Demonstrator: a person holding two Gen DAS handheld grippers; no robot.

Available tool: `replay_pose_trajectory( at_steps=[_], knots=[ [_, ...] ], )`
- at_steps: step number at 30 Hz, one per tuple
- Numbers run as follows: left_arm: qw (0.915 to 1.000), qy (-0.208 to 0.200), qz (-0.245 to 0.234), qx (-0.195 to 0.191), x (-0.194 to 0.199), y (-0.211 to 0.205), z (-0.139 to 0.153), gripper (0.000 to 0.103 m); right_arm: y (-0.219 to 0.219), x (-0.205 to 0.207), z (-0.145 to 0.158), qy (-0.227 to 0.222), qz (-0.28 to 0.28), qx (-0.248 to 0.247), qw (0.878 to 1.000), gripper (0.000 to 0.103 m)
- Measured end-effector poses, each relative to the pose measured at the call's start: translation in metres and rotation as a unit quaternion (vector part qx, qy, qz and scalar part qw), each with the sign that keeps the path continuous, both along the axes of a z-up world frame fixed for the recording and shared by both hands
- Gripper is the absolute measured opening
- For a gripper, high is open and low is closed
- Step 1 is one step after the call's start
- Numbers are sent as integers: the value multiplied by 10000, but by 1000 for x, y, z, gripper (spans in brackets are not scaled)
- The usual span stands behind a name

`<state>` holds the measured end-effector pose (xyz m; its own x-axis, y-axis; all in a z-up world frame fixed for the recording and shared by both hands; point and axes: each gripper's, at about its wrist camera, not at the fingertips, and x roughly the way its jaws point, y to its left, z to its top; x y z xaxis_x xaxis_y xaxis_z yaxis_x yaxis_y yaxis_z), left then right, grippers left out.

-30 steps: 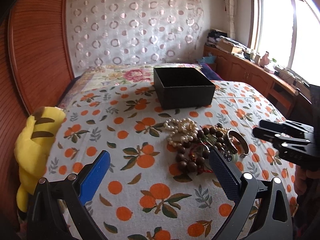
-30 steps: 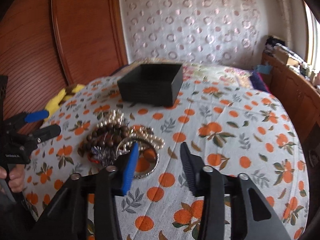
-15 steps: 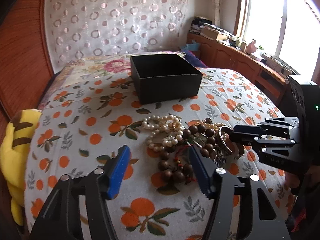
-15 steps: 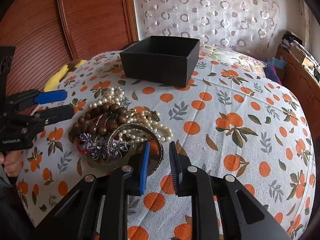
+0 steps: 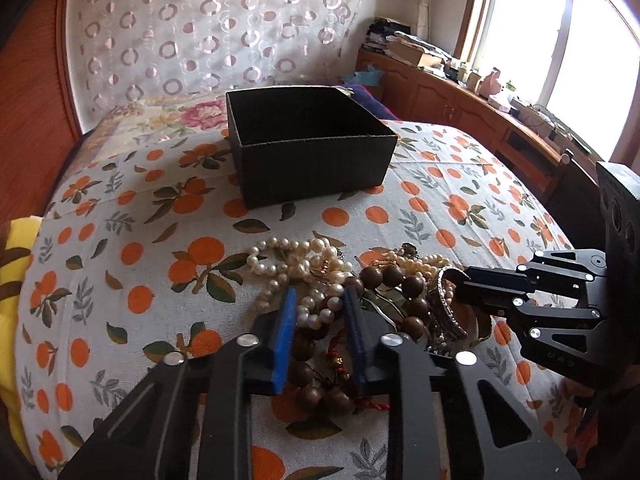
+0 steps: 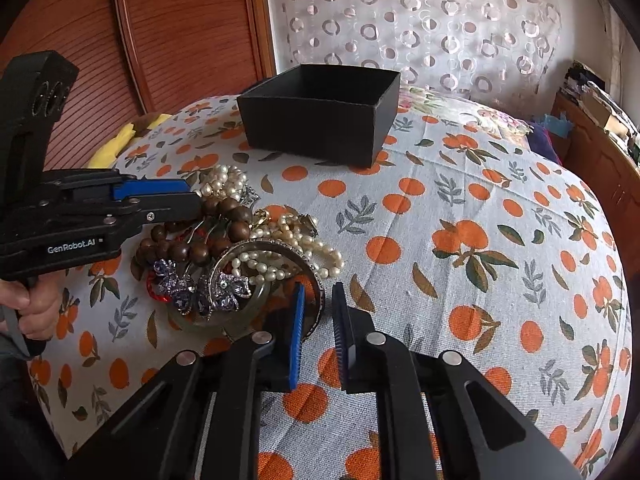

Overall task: Organize jewelry
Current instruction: 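Move the left tool to the pile and close on the pearl necklace, then lift the pearl necklace with the left tool toward the black box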

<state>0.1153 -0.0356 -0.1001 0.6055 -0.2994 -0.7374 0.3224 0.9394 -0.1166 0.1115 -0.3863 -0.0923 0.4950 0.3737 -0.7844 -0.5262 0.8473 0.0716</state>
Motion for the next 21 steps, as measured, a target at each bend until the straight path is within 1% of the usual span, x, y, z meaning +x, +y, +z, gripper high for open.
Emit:
replay_pose_trajectory(
  at_steps=[1, 4, 8, 13, 14, 15, 17, 21],
  knots=[
    [10000, -23, 4, 0, -1, 1, 1, 7, 0, 0, 0, -7, 2, -12, 10000, 15],
    [9999, -47, 63, -64, -1, 5, 4, 6, 0, 0, 0, -15, 3, -19, 10000, 15],
    [9997, -178, 153, -100, -3, 11, 13, 6, -1, 0, 0, -15, 3, -18, 10000, 15],
    [9989, -379, 195, -196, -9, 16, 31, 6, -1, 0, 0, -5, 11, 0, 10000, 15],
    [9987, -420, 195, -214, -10, 17, 35, 6, 0, 0, 0, -7, 22, 6, 10000, 13],
    [9985, -458, 196, -226, -11, 18, 39, 6, 0, -1, 1, -10, 48, 18, 10000, 8],
    [9981, -524, 179, -256, -12, 18, 46, 6, 1, -2, 2, -62, 56, -3, 10000, 6],
    [9970, -695, 175, -289, -15, 21, 62, 6, 3, -8, 8, -239, 93, -18, 9997, 5]
  ],
)
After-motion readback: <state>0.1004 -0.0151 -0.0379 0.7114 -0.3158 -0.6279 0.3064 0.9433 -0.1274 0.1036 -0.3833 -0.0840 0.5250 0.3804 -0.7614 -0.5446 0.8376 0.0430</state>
